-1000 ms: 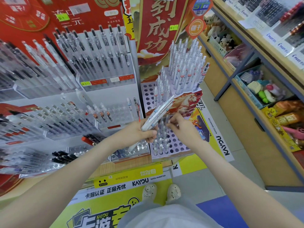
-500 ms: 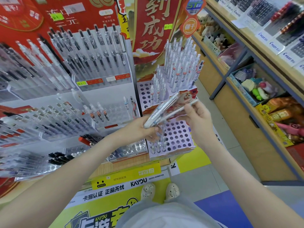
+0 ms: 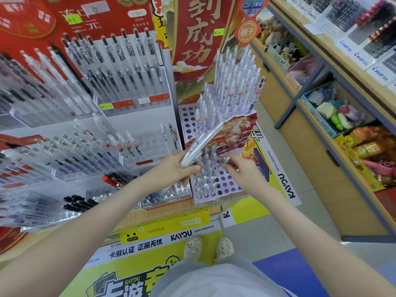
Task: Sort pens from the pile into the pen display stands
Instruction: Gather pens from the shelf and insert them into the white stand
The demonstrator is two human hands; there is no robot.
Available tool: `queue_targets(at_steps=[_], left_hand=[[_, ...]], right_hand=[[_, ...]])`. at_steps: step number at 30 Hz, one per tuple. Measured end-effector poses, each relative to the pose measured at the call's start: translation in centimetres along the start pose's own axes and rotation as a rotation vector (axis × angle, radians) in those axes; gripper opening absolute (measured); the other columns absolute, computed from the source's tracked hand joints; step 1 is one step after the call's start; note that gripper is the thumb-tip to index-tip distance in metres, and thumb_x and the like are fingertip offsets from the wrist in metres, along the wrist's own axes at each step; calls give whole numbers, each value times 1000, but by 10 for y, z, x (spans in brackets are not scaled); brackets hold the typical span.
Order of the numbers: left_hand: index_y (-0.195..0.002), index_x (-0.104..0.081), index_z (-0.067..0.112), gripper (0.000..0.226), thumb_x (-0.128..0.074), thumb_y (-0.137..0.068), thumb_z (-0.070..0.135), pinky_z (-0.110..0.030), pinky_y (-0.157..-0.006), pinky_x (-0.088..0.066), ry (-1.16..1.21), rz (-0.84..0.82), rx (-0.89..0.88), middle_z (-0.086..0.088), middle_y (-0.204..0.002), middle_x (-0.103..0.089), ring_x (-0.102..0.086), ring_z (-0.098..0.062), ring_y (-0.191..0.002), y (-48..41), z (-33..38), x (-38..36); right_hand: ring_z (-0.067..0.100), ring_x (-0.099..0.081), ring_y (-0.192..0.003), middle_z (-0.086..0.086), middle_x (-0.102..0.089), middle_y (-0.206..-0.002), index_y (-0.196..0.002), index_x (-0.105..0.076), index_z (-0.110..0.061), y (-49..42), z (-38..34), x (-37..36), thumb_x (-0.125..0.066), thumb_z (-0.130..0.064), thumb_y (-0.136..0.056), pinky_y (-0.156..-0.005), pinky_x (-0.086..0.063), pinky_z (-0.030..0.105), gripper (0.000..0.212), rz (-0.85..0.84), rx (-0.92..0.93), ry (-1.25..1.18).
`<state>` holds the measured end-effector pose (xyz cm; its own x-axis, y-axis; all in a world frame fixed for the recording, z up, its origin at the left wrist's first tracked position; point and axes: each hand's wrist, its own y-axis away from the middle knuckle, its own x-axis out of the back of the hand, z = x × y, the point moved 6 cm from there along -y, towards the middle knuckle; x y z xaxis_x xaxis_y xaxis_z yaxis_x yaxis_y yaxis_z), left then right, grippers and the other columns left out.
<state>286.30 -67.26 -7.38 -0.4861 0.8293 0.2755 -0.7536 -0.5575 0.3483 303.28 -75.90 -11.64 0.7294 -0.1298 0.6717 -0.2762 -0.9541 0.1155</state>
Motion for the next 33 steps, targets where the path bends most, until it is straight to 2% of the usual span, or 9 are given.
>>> queue_targets(at_steps=[2,6,11,14,18,21,24,29,33], left_hand=[[-94,-58,24,10,-61,-94,15,-15,-47,-42,-14,-4,13,4,-76,-68,-50,-3,-48,1,1,0],[-94,-56,24,11,-60,-94,14,-13,-46,-41,-2,-20,24,11,-69,-64,-47,2,-45,4,5,-3],[-93,-56,21,6,-61,-94,18,-16,-46,-40,-5,-56,25,10,-63,-59,-44,-3,-46,3,4,-6],[-94,-56,15,6,-61,-94,19,-18,-46,-39,-17,-76,10,10,-61,-57,-44,-6,-47,1,4,-8],[-93,-55,15,7,-61,-93,19,-17,-45,-40,-8,-85,10,8,-62,-53,-45,-5,-47,0,2,-8],[-93,-54,20,5,-59,-93,20,-17,-46,-39,-6,-115,-1,3,-64,-50,-44,-4,-47,1,0,-7],[-93,-52,27,5,-57,-94,25,-18,-48,-41,-44,-124,-16,3,-67,-51,-45,-5,-49,1,0,-8],[-100,-51,29,10,-59,-94,30,-24,-50,-40,-121,-180,-18,8,-63,-48,-44,-8,-52,-3,0,-16],[-112,-51,26,20,-60,-94,28,-20,-48,-39,-237,-124,-31,7,-68,-49,-43,-4,-50,-9,3,-15]], right_hand=[[8,-43,-51,-8,-51,-64,-92,-46,-20,-5,-1,-9,-52,-17,-96,-53,-35,28,8,-58,3,50],[14,-45,-53,4,-58,-69,-87,-43,-16,-14,-4,-13,-55,-18,-95,-52,-33,32,15,-52,-21,71],[13,-39,-48,-3,-43,-56,-70,-34,-25,-14,-4,-7,-55,-17,-95,-46,-26,27,34,-57,-31,135],[23,-46,-51,1,-55,-63,-90,-55,-11,-12,-6,-15,-51,-13,-96,-47,-29,27,8,-147,-16,145],[11,-40,-45,-7,-60,-69,-94,-55,-5,-12,-3,-14,-47,-11,-97,-41,-25,17,10,-119,-85,129],[15,-55,-72,0,-65,-97,-105,-53,-12,-11,1,-10,-57,-23,-94,-61,-44,24,16,-104,-121,100],[12,-56,-89,-6,-59,-97,-111,-52,-20,0,-15,9,-66,-37,-86,-76,-47,26,34,65,-42,-111],[16,-62,-80,2,-65,-89,-108,-56,-10,16,-50,25,-59,-25,-88,-71,-52,28,26,100,-14,-781],[18,-65,-74,9,-67,-85,-106,-57,1,15,-52,33,-56,-9,-93,-65,-54,28,17,173,-74,-846]])
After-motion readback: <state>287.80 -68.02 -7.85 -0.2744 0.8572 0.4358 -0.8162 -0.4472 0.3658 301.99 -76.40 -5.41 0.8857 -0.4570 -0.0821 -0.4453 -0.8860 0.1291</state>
